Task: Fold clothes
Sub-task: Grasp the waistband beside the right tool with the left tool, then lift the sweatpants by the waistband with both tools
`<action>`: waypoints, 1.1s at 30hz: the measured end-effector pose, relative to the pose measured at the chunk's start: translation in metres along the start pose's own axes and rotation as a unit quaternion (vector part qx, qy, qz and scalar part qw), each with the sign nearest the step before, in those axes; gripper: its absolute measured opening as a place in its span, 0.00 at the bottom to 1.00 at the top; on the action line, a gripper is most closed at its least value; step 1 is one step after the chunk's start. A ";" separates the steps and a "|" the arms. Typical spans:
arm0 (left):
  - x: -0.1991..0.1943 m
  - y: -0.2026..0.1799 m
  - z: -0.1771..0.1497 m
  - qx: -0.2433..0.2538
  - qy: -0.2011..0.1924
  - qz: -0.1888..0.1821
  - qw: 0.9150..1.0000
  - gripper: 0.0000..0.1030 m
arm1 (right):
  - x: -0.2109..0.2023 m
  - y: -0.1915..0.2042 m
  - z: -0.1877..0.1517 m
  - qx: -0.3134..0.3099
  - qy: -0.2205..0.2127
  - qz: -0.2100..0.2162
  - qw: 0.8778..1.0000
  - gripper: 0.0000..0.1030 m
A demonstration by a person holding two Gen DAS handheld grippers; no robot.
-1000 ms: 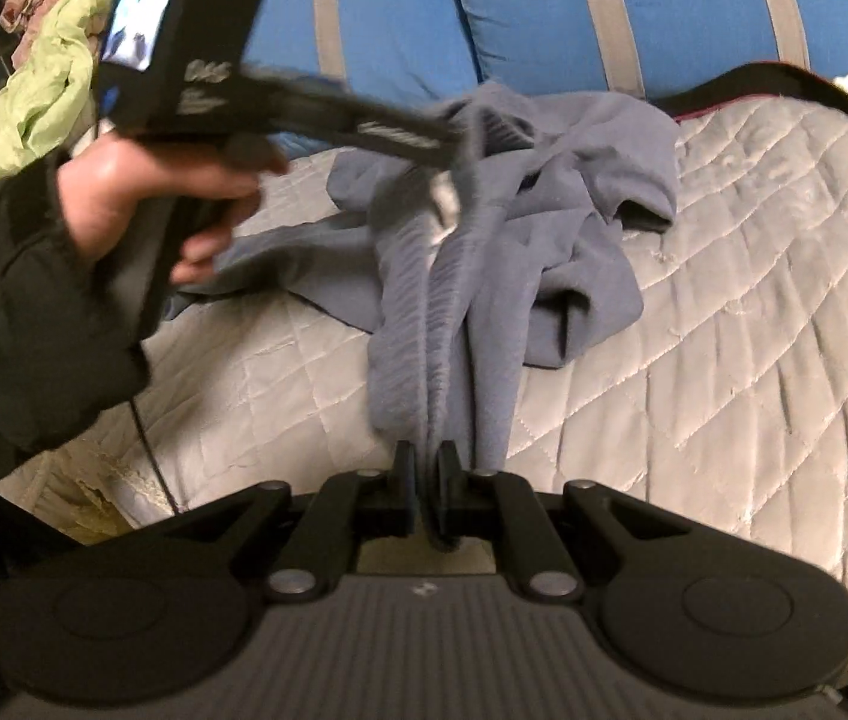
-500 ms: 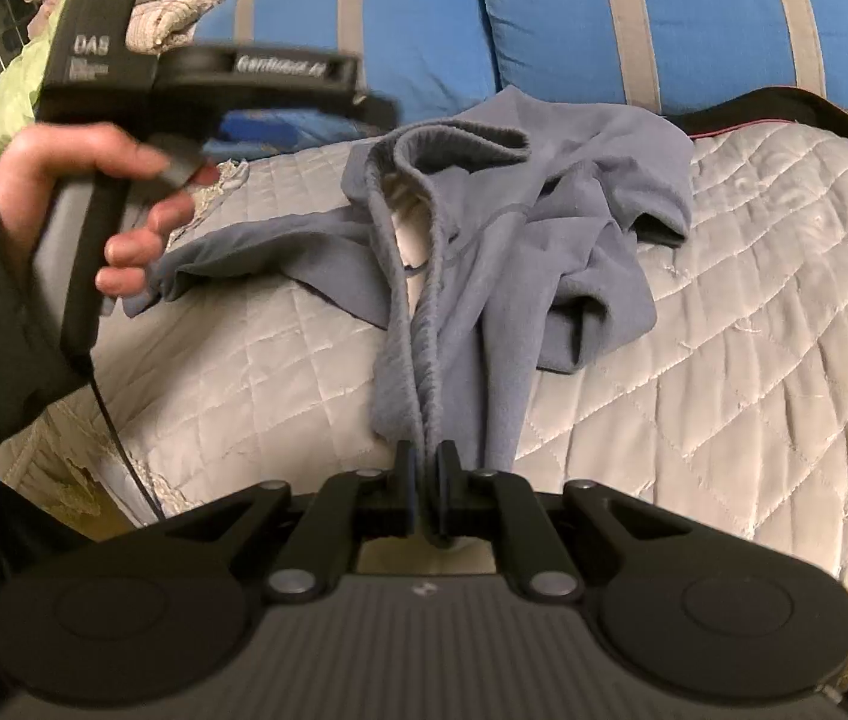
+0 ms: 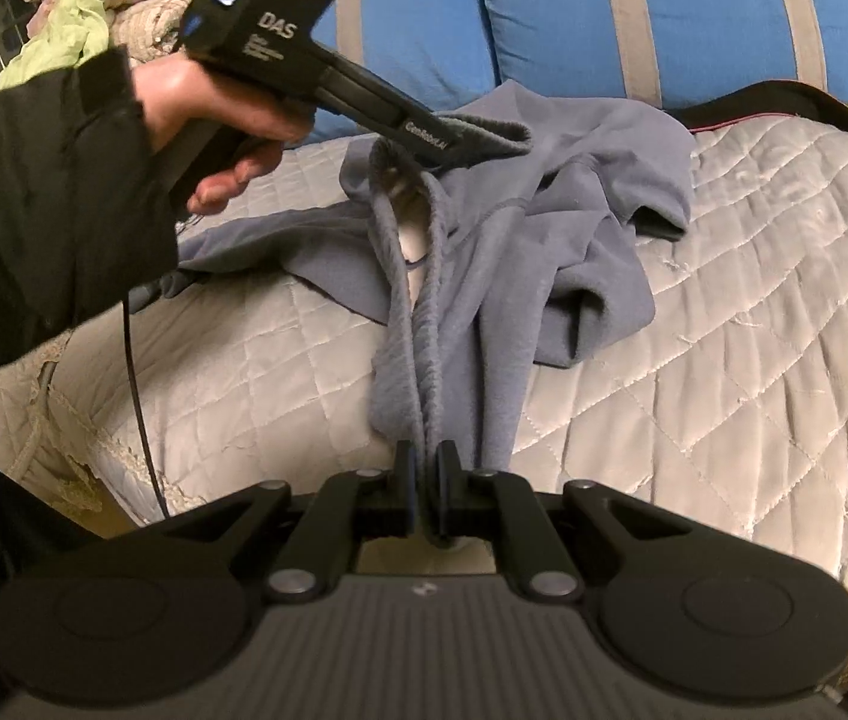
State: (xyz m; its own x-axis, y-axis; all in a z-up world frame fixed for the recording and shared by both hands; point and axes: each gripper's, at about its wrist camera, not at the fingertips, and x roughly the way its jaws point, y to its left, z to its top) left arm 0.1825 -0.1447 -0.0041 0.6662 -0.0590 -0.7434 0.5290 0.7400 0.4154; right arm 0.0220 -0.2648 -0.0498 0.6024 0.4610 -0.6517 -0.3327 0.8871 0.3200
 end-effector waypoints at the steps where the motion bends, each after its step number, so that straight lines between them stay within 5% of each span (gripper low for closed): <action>1: -0.004 0.005 0.003 -0.021 -0.007 -0.006 1.000 0.12 | -0.001 -0.001 0.000 0.001 -0.002 -0.001 1.000 0.07; 7: -0.026 0.035 0.032 -0.145 -0.051 -0.048 0.987 0.10 | -0.024 -0.011 0.007 0.026 -0.049 -0.016 0.998 0.07; 12: -0.037 0.044 0.082 -0.247 -0.094 -0.120 0.957 0.10 | -0.072 -0.034 0.017 0.064 -0.103 -0.065 0.990 0.06; 18: -0.054 0.001 0.150 -0.261 -0.152 -0.170 0.938 0.10 | -0.147 -0.068 0.027 0.095 -0.155 -0.142 0.973 0.06; 27: -0.070 -0.081 0.237 -0.239 -0.204 -0.225 0.922 0.10 | -0.228 -0.135 0.026 0.157 -0.195 -0.236 0.939 0.06; 33: -0.055 -0.134 0.277 -0.216 -0.194 -0.219 0.932 0.10 | -0.247 -0.173 0.018 0.189 -0.195 -0.266 0.925 0.06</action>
State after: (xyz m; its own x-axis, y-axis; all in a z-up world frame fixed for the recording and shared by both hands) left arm 0.2208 -0.4262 0.1266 0.6201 -0.5943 -0.5121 0.5898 0.7836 -0.1952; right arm -0.0560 -0.5319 0.0684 0.8483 -0.1355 -0.5119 0.3198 0.9016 0.2913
